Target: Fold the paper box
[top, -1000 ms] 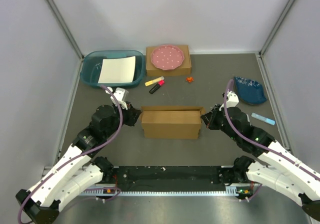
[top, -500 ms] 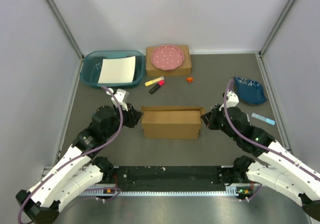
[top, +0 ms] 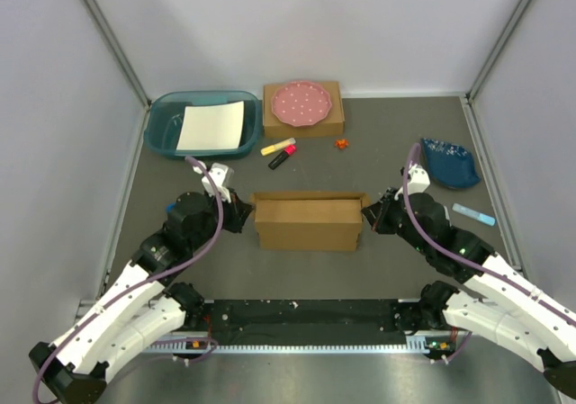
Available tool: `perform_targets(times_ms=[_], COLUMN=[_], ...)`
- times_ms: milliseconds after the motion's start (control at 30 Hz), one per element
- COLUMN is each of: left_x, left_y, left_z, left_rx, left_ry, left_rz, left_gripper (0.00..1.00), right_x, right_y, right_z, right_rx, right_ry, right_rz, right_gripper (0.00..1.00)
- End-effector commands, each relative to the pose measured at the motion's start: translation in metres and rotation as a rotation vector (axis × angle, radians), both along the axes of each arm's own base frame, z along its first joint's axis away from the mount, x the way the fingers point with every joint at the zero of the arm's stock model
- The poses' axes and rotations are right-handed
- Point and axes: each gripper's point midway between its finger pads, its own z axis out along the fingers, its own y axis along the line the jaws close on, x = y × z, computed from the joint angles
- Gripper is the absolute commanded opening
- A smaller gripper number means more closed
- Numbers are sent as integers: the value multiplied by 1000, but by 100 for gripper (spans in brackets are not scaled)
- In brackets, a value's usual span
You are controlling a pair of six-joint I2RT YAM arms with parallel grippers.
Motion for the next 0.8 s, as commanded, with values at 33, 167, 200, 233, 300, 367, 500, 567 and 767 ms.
perform_targets(times_ms=[33,167,200,233,300,367,500,567,767], left_x=[-2,-3,-3,-2,-1,-1,-1,-2,-3], left_y=[-6,-12,-12,-12,-13,-14,-15,-18,-18], left_z=[19,27,30,31,37,42,43,41,21], left_rx=[-58,-111,-120,-127,-151,-178,-187,-195,-180], left_ry=[-30,1,1,5,9,18,53,74,118], left_rz=[-18,-20,-18,-11,0,11,21,16,24], left_gripper=[0,0,0,0,0,0,0,0,0], right_x=[-29,-29,-30,-30,-30,-30,-30,-30,-30], right_y=[-4,-4,-4,-4,-4,-5,-5,-5,-5], right_z=[-48,-48,-48,-49,-49,-50,-49,-49,-50], right_rx=[-116,-117,-115,-117,-119,-118,-117,-116,-118], right_ry=[168,169,169,169,170,170,171,170,171], right_rz=[80,80,82,80,81,80,80,80,78], right_gripper=[0,0,0,0,0,0,0,0,0])
